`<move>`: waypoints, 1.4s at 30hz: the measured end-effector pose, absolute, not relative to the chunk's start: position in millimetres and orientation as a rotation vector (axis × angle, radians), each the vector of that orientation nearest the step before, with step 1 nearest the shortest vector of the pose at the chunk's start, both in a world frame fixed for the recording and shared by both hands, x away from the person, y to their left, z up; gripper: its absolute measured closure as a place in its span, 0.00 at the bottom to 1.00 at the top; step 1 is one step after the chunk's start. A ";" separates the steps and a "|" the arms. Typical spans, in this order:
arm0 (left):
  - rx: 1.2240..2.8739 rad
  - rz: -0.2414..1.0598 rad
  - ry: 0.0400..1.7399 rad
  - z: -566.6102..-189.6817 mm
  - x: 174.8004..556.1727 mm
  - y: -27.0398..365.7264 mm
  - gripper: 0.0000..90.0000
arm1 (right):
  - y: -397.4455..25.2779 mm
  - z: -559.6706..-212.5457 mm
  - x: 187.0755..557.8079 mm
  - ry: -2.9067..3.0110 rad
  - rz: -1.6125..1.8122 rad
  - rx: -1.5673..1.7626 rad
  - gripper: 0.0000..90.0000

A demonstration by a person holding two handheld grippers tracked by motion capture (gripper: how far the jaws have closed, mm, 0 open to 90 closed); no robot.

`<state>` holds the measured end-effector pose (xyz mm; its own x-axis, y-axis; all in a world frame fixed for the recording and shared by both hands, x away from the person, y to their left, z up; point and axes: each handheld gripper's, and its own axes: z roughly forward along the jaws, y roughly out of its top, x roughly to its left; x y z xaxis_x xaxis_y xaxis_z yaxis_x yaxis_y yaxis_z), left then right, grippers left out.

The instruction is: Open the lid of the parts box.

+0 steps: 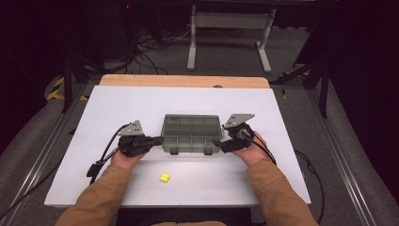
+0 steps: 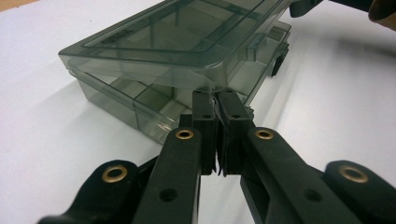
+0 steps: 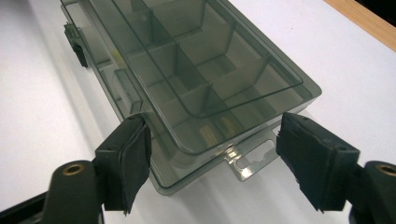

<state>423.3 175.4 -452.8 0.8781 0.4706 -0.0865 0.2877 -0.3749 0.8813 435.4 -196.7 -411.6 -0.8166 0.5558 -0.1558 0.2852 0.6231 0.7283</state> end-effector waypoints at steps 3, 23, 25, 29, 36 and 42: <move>1.981 0.214 0.553 -452.6 422.9 175.3 0.97 | -196.4 -408.8 436.3 2.479 1.014 0.662 0.30; 1.979 0.212 0.558 -445.7 414.8 188.8 0.77 | -196.1 -387.3 446.3 2.435 1.100 0.669 0.39; 1.973 0.205 0.562 -445.0 413.5 192.2 0.73 | -193.6 -384.7 447.4 2.436 1.082 0.656 0.40; 1.962 0.208 0.566 -443.6 410.4 197.1 0.63 | -190.8 -379.8 452.5 2.427 1.089 0.667 0.43; 1.929 0.220 0.554 -443.2 405.5 201.9 0.45 | -188.8 -371.9 461.1 2.416 1.115 0.685 0.48; 1.904 0.230 0.555 -442.8 401.3 209.6 0.35 | -187.9 -369.4 469.4 2.405 1.143 0.706 0.51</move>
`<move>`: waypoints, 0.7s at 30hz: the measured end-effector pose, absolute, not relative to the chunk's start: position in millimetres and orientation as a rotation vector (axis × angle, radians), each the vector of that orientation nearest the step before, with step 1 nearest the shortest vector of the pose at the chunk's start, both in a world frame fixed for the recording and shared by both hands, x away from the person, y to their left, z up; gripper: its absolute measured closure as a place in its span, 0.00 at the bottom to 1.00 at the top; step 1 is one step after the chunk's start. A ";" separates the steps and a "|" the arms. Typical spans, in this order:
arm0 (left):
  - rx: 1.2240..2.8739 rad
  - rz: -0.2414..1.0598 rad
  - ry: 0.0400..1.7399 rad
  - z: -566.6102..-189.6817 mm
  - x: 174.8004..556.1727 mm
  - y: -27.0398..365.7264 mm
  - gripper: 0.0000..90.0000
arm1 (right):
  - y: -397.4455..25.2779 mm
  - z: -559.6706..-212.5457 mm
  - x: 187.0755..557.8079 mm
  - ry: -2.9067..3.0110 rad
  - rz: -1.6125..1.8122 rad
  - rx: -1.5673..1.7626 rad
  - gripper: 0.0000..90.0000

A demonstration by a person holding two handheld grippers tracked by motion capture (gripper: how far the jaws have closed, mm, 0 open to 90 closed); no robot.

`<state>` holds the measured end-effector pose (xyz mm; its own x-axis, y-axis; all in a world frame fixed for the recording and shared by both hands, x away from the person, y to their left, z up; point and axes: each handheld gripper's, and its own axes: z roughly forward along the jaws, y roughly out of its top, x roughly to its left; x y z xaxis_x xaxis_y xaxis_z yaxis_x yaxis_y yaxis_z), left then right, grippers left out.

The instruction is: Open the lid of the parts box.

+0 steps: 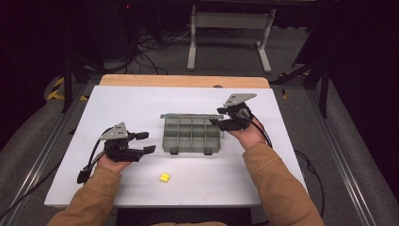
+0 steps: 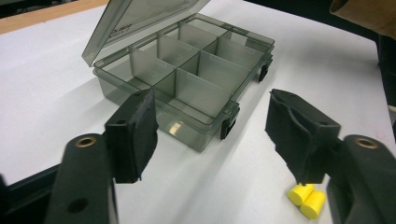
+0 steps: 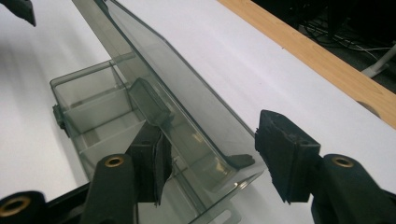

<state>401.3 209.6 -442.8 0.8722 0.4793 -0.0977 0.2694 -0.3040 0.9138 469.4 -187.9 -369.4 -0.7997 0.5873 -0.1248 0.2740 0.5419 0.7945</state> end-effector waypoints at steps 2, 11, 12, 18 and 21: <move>1.895 0.239 0.551 -443.0 399.6 212.4 0.33 | -187.0 -368.5 472.7 2.399 1.154 0.711 0.52; 1.850 0.240 0.568 -442.5 391.7 223.8 0.20 | -184.1 -367.3 484.3 2.370 1.200 0.737 0.60; 1.848 0.248 0.567 -442.5 389.8 225.6 0.18 | -183.7 -368.3 486.9 2.369 1.199 0.745 0.60; 1.848 0.265 0.557 -442.7 385.0 229.1 0.16 | -183.1 -369.7 492.5 2.353 1.215 0.765 0.62; 1.844 0.276 0.566 -442.5 382.7 230.5 0.13 | -182.5 -370.5 495.5 2.345 1.221 0.776 0.62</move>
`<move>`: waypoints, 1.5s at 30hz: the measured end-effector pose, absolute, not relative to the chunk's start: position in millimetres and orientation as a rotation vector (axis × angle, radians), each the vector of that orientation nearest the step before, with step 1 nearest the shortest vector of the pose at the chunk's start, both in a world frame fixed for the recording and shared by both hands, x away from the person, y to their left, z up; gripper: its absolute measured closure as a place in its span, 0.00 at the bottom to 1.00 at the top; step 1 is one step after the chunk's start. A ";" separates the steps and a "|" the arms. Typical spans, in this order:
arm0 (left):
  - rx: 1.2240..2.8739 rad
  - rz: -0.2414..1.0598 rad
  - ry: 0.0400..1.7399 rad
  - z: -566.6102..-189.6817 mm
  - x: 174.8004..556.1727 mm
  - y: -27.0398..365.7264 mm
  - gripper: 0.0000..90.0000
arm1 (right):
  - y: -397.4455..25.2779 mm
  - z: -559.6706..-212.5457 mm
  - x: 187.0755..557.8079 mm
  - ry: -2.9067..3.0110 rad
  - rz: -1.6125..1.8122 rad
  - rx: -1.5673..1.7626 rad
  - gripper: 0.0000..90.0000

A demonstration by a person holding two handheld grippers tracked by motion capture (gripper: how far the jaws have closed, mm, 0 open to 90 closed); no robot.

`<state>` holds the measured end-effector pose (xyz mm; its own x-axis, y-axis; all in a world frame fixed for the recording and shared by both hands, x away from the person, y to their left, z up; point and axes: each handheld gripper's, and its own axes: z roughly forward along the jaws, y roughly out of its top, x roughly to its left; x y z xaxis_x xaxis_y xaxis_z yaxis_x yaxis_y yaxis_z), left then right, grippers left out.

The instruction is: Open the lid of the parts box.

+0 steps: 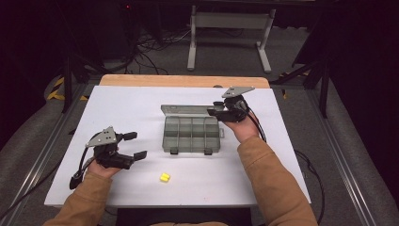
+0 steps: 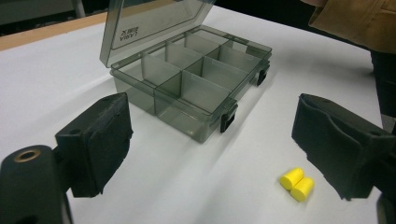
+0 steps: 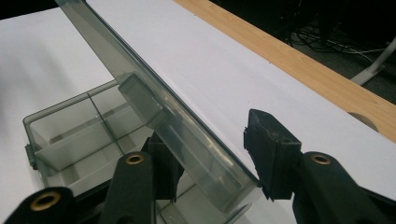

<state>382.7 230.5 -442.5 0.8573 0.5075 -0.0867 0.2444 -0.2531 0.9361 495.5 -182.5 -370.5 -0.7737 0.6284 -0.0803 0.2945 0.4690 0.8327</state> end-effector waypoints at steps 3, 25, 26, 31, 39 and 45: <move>1.842 0.294 0.570 -442.4 380.8 232.7 0.12 | -181.9 -370.9 498.1 2.332 1.228 0.784 0.62; 1.811 0.340 0.592 -442.5 375.7 243.7 0.10 | -178.5 -375.3 522.9 2.213 1.275 0.882 0.56; 1.806 0.330 0.597 -442.8 375.2 243.7 0.10 | -178.0 -375.9 524.2 2.207 1.272 0.885 0.55; 1.805 0.342 0.592 -442.6 375.5 244.6 0.10 | -175.9 -378.8 531.0 2.193 1.257 0.897 0.54; 1.807 0.334 0.594 -442.9 375.1 244.2 0.10 | -174.2 -383.4 541.6 2.175 1.251 0.921 0.51; 1.806 0.343 0.588 -442.6 375.3 244.5 0.10 | -174.1 -387.7 548.6 2.168 1.253 0.948 0.49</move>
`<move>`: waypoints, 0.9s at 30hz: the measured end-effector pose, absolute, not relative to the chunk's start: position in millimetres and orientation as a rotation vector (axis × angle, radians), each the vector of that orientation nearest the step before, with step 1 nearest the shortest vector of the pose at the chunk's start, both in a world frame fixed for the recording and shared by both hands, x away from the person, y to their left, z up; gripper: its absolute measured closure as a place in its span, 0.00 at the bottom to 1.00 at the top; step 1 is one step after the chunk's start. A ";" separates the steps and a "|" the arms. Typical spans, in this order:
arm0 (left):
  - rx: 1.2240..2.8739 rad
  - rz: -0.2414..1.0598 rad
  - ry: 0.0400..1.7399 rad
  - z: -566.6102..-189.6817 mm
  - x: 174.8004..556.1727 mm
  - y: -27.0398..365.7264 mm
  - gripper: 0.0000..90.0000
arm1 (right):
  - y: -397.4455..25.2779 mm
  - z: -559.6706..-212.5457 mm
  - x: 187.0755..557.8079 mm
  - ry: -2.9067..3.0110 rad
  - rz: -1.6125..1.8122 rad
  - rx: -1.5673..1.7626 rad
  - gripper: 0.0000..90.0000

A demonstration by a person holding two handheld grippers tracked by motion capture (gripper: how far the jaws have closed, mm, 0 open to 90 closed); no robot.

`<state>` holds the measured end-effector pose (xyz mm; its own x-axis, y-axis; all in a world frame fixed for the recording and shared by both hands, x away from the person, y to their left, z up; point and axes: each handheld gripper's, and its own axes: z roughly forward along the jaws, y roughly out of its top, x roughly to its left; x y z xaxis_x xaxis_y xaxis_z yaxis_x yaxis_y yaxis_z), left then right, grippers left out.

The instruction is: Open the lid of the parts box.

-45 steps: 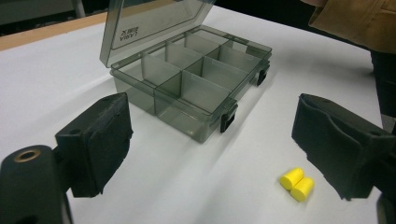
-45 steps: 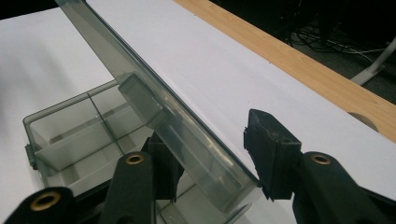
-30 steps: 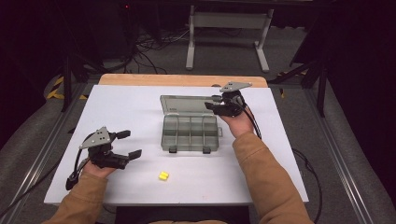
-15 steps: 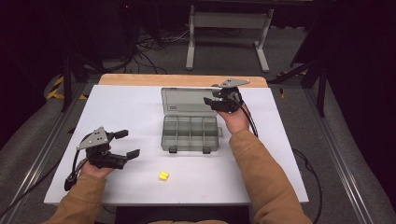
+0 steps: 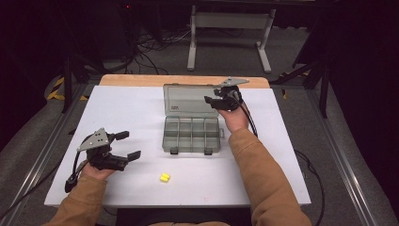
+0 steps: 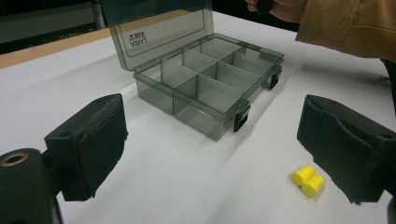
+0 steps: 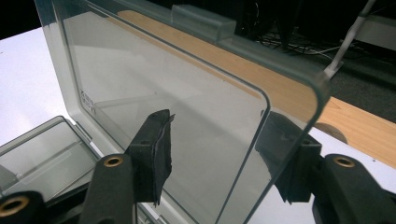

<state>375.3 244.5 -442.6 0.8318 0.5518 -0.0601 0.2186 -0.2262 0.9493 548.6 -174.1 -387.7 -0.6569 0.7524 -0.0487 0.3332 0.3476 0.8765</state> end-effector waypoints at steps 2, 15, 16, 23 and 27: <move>1.807 0.343 0.586 -442.6 375.4 244.4 0.10 | -174.1 -389.4 550.5 2.169 1.265 0.958 0.49; 1.808 0.344 0.585 -442.5 375.7 245.1 0.10 | -171.8 -404.8 560.8 2.184 1.270 0.996 0.38; 1.808 0.344 0.585 -442.5 375.7 245.2 0.10 | -171.4 -406.6 562.0 2.187 1.269 0.997 0.37; 1.809 0.346 0.585 -442.5 375.7 245.3 0.10 | -169.8 -413.9 566.2 2.199 1.274 1.004 0.32; 1.807 0.344 0.583 -442.7 375.7 245.0 0.10 | -169.7 -417.6 568.4 2.208 1.271 1.014 0.30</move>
<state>375.7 245.0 -442.7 0.8335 0.5496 -0.0574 0.2156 -0.2278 0.9495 568.4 -169.7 -417.6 -0.6586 0.7523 0.0161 0.3916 0.3243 0.8611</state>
